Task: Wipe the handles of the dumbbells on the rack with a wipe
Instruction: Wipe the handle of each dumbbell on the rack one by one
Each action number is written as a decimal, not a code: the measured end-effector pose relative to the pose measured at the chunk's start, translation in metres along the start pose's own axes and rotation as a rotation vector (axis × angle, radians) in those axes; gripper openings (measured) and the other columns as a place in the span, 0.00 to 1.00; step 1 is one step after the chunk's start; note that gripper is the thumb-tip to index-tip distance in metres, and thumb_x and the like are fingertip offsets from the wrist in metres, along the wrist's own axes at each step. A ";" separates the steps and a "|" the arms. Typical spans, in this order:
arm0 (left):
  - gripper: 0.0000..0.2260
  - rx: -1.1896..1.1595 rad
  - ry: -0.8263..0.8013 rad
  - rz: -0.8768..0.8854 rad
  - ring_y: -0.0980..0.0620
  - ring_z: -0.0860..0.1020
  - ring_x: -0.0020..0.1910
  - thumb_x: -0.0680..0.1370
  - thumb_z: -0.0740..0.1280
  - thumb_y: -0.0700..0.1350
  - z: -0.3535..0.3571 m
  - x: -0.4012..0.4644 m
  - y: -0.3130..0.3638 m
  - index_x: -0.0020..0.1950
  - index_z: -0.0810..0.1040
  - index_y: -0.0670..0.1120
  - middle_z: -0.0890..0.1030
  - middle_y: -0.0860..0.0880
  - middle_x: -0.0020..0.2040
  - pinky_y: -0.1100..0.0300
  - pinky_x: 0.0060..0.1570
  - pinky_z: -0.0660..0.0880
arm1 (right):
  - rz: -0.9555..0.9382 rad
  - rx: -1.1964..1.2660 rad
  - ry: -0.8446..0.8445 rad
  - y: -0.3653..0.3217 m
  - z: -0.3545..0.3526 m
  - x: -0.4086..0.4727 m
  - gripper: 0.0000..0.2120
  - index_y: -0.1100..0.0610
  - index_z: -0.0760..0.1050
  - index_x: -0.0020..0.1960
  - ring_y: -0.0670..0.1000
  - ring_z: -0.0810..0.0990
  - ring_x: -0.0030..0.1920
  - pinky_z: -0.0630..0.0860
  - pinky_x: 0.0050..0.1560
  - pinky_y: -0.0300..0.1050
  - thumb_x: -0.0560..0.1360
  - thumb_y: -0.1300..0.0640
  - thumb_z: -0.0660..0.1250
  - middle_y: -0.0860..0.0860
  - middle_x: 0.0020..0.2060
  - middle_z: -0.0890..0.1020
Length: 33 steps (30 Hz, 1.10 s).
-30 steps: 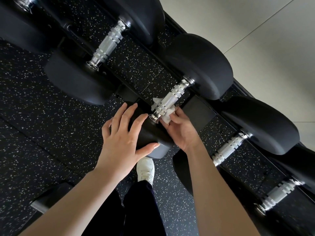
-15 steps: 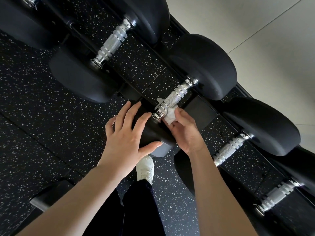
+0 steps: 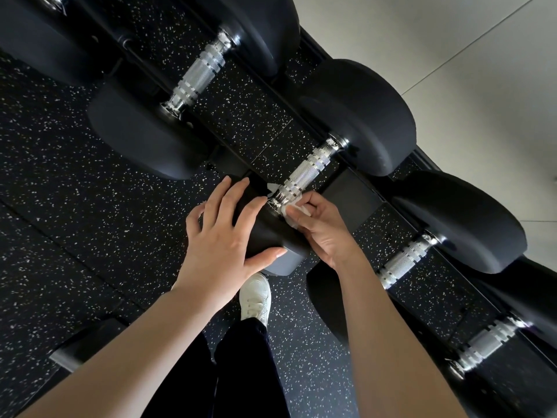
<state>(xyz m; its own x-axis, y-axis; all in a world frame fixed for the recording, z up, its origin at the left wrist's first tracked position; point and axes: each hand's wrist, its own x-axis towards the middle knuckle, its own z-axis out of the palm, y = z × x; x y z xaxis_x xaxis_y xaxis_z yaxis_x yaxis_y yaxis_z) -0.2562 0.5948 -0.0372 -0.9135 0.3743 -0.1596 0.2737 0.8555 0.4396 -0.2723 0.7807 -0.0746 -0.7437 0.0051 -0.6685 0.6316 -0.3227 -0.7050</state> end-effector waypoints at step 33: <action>0.29 -0.020 0.093 -0.010 0.45 0.61 0.75 0.70 0.62 0.66 0.007 -0.001 -0.002 0.67 0.68 0.52 0.68 0.46 0.73 0.44 0.66 0.62 | -0.324 -1.302 0.264 -0.030 0.050 -0.010 0.07 0.43 0.80 0.51 0.55 0.82 0.44 0.78 0.46 0.50 0.74 0.47 0.67 0.50 0.42 0.84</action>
<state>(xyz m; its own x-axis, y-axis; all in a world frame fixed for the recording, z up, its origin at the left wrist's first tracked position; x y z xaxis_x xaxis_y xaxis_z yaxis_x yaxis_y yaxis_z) -0.2539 0.5955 -0.0444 -0.9405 0.3297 -0.0819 0.2588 0.8516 0.4559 -0.2948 0.7434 -0.0351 -0.9256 0.1354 -0.3534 0.2951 0.8429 -0.4499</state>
